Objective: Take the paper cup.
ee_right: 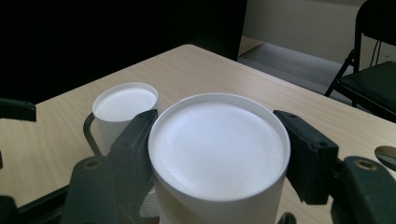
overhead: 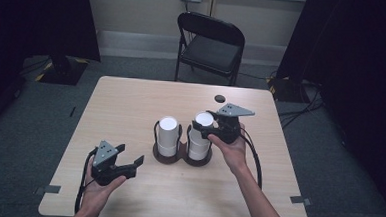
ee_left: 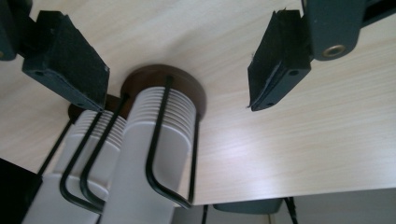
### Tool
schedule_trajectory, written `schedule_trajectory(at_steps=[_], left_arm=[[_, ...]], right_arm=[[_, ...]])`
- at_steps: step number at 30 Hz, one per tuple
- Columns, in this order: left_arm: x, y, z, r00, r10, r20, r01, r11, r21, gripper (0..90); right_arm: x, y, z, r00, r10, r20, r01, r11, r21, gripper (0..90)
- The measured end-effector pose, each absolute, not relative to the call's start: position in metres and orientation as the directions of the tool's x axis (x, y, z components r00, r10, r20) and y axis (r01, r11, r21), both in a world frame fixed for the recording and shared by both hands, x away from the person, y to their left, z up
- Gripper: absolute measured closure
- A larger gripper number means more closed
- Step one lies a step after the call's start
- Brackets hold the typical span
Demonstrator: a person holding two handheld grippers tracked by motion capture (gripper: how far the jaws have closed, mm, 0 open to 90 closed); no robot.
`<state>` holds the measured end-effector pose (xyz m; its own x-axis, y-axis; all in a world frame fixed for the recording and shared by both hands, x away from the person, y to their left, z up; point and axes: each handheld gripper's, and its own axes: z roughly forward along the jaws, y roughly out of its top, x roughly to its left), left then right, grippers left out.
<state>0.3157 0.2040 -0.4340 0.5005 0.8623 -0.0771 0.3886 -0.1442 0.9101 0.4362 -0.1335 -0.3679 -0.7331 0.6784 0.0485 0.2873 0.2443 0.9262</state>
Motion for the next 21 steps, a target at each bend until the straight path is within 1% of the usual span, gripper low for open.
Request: schedule_trajectory(at_steps=[6, 11, 14, 17, 21], left_arm=[[0.315, 0.200, -0.433, 0.536, 0.839, -0.095, 0.388, -0.145, 0.910, 21.0], [0.313, 0.200, -0.431, 0.577, 0.809, -0.114, 0.393, -0.152, 0.907, 24.5], [0.312, 0.201, -0.431, 0.587, 0.802, -0.113, 0.391, -0.158, 0.907, 25.0], [0.313, 0.203, -0.431, 0.608, 0.783, -0.132, 0.393, -0.152, 0.907, 21.8], [0.314, 0.205, -0.431, 0.607, 0.783, -0.140, 0.400, -0.149, 0.904, 21.5]], right_arm=[[0.434, -0.135, -0.361, -0.734, 0.678, 0.044, 0.274, 0.236, 0.932, 33.9], [0.433, -0.136, -0.358, -0.740, 0.671, 0.048, 0.272, 0.233, 0.934, 34.1], [0.430, -0.136, -0.357, -0.744, 0.666, 0.046, 0.270, 0.236, 0.934, 34.2], [0.430, -0.136, -0.355, -0.743, 0.667, 0.047, 0.265, 0.230, 0.936, 34.2], [0.429, -0.136, -0.351, -0.745, 0.666, 0.044, 0.260, 0.229, 0.938, 34.2]])
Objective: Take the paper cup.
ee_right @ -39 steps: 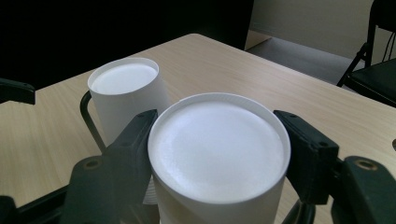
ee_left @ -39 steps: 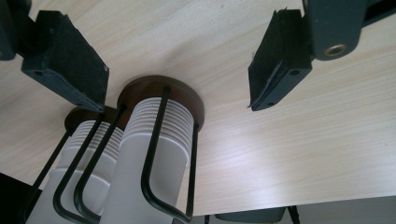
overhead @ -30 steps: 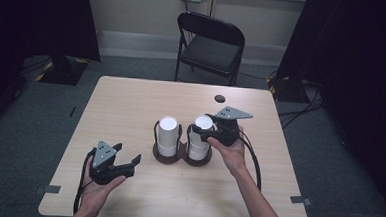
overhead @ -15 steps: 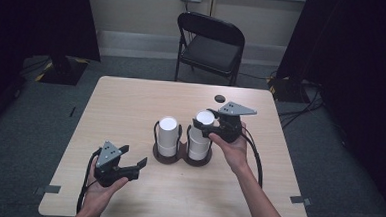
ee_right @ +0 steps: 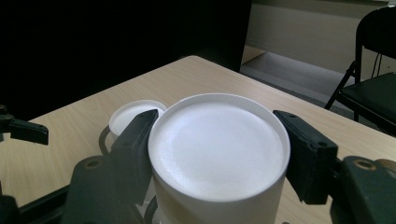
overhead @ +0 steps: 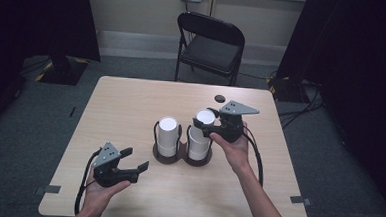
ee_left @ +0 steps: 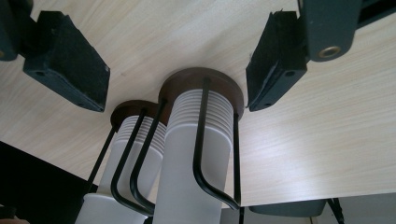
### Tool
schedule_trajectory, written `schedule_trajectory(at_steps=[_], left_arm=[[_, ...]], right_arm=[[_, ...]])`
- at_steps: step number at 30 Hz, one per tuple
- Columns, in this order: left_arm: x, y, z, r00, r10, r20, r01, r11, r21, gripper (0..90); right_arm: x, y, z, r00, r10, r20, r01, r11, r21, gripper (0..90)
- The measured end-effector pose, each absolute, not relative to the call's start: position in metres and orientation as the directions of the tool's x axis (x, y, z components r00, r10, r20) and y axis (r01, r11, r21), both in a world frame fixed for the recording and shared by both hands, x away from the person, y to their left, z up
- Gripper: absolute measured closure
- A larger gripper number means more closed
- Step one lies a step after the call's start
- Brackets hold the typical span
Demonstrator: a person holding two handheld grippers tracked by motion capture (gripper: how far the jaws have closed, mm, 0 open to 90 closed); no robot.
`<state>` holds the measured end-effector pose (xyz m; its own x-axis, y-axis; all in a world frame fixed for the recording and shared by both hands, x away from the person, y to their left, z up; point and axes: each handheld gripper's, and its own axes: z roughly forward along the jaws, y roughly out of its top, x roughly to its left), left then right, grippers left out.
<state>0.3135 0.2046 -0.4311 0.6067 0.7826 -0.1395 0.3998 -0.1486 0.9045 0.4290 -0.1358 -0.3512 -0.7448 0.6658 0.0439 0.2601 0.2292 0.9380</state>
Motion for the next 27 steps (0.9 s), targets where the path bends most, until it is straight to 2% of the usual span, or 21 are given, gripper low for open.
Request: schedule_trajectory(at_steps=[3, 12, 22, 24, 27], left_arm=[[0.314, 0.205, -0.431, 0.617, 0.772, -0.152, 0.406, -0.146, 0.902, 24.2], [0.316, 0.204, -0.429, 0.623, 0.762, -0.175, 0.418, -0.136, 0.898, 20.9], [0.315, 0.199, -0.425, 0.641, 0.749, -0.169, 0.409, -0.147, 0.901, 24.8], [0.315, 0.199, -0.423, 0.646, 0.741, -0.181, 0.409, -0.137, 0.902, 31.4], [0.315, 0.199, -0.422, 0.635, 0.750, -0.185, 0.414, -0.128, 0.901, 31.7]], right_arm=[[0.428, -0.135, -0.349, -0.741, 0.670, 0.041, 0.259, 0.229, 0.938, 34.2], [0.429, -0.137, -0.341, -0.744, 0.666, 0.050, 0.248, 0.206, 0.947, 34.2], [0.427, -0.143, -0.337, -0.738, 0.669, 0.092, 0.253, 0.147, 0.956, 34.2], [0.426, -0.148, -0.334, -0.736, 0.668, 0.112, 0.256, 0.121, 0.959, 34.2], [0.424, -0.152, -0.331, -0.735, 0.668, 0.117, 0.255, 0.112, 0.960, 34.2]])
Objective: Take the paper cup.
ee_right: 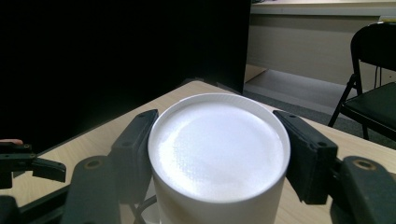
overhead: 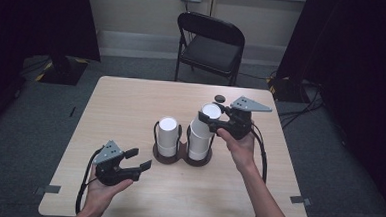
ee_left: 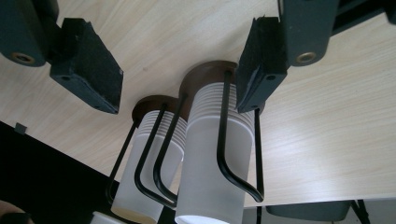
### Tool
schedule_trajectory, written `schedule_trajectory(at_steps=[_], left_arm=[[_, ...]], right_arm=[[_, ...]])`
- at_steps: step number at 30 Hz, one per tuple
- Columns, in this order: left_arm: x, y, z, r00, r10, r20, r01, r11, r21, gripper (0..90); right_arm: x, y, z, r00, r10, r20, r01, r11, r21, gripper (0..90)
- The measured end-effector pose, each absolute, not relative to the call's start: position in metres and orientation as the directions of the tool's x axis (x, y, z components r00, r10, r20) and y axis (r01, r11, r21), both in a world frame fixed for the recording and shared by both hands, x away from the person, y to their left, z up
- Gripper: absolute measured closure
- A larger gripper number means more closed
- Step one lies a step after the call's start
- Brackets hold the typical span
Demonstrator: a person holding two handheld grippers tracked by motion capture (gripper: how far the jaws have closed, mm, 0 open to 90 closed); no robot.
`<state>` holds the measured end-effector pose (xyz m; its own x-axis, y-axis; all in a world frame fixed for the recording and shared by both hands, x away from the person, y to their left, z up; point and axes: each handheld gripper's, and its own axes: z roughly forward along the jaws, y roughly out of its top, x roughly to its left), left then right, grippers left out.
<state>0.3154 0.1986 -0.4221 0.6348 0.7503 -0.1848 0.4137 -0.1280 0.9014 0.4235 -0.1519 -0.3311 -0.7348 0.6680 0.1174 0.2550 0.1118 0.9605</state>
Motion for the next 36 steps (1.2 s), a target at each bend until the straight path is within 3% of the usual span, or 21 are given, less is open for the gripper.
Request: schedule_trajectory(at_steps=[6, 14, 19, 28, 29, 30, 32, 36], left_arm=[[0.317, 0.196, -0.417, 0.625, 0.759, -0.181, 0.409, -0.122, 0.904, 32.5], [0.326, 0.179, -0.404, 0.661, 0.730, -0.174, 0.399, -0.145, 0.906, 35.6], [0.330, 0.166, -0.394, 0.693, 0.704, -0.154, 0.361, -0.154, 0.920, 38.4], [0.323, 0.153, -0.409, 0.752, 0.632, -0.186, 0.338, -0.128, 0.932, 38.9], [0.321, 0.153, -0.410, 0.749, 0.638, -0.177, 0.330, -0.129, 0.935, 39.6], [0.316, 0.154, -0.409, 0.735, 0.662, -0.144, 0.289, -0.114, 0.950, 46.0], [0.313, 0.154, -0.408, 0.729, 0.672, -0.132, 0.276, -0.111, 0.955, 44.8], [0.305, 0.151, -0.410, 0.750, 0.656, -0.087, 0.236, -0.143, 0.961, 50.9]], right_arm=[[0.414, -0.164, -0.325, -0.731, 0.665, 0.152, 0.264, 0.070, 0.962, 34.2], [0.400, -0.171, -0.324, -0.753, 0.596, 0.278, 0.356, 0.015, 0.934, 34.4], [0.392, -0.171, -0.332, -0.755, 0.566, 0.331, 0.388, -0.020, 0.921, 34.4], [0.388, -0.167, -0.355, -0.749, 0.501, 0.433, 0.475, -0.050, 0.879, 34.5], [0.387, -0.166, -0.359, -0.745, 0.490, 0.453, 0.490, -0.058, 0.870, 34.5], [0.386, -0.164, -0.363, -0.733, 0.483, 0.479, 0.519, -0.059, 0.853, 34.5], [0.382, -0.163, -0.364, -0.723, 0.484, 0.493, 0.533, -0.063, 0.844, 34.5], [0.378, -0.160, -0.365, -0.711, 0.439, 0.549, 0.572, -0.093, 0.815, 34.5]])
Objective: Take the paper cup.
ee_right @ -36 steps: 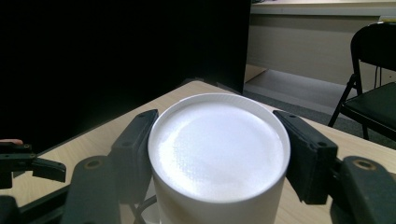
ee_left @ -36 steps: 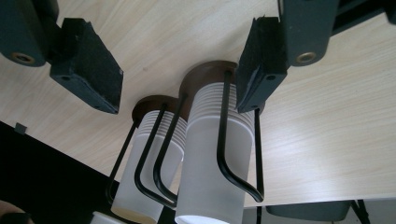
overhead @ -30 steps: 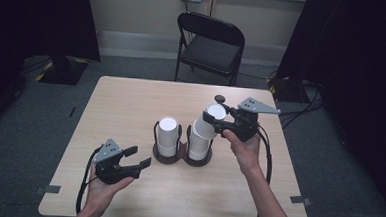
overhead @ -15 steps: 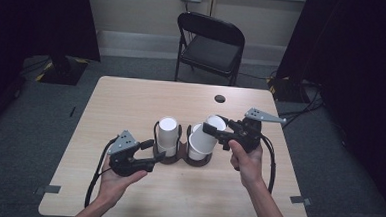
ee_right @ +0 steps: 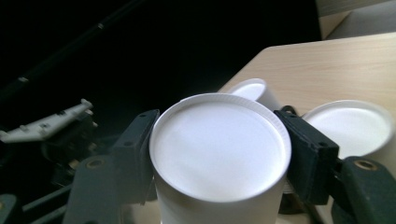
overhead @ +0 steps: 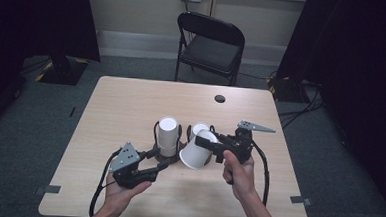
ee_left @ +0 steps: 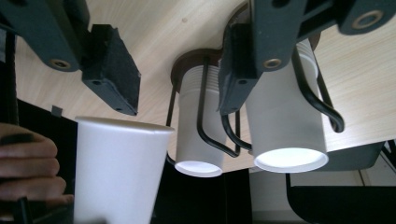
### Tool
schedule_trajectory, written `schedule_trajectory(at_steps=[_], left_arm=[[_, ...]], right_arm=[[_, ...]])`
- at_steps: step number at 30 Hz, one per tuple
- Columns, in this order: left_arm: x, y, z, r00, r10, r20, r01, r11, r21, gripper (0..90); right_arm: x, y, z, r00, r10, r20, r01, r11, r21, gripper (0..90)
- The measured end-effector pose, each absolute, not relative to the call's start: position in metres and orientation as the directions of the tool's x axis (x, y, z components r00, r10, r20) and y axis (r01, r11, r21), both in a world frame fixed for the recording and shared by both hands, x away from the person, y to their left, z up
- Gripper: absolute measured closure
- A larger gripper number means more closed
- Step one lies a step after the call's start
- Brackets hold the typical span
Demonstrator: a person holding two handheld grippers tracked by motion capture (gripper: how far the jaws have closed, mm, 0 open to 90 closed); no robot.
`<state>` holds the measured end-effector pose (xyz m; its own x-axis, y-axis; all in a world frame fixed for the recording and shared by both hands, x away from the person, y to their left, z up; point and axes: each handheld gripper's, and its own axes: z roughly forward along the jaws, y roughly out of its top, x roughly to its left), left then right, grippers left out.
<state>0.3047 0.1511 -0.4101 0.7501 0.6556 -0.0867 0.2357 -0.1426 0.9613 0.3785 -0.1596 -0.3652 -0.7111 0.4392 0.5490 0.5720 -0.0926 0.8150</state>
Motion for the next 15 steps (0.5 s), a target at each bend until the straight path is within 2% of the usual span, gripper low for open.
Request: schedule_trajectory(at_steps=[6, 15], left_arm=[[0.302, 0.146, -0.410, 0.764, 0.643, -0.061, 0.212, -0.161, 0.964, 60.1], [0.297, 0.140, -0.409, 0.774, 0.634, -0.017, 0.172, -0.184, 0.968, 68.8]], right_arm=[[0.377, -0.155, -0.366, -0.683, 0.349, 0.642, 0.643, -0.131, 0.755, 34.5], [0.374, -0.143, -0.372, -0.653, 0.312, 0.690, 0.691, -0.127, 0.712, 34.5]])
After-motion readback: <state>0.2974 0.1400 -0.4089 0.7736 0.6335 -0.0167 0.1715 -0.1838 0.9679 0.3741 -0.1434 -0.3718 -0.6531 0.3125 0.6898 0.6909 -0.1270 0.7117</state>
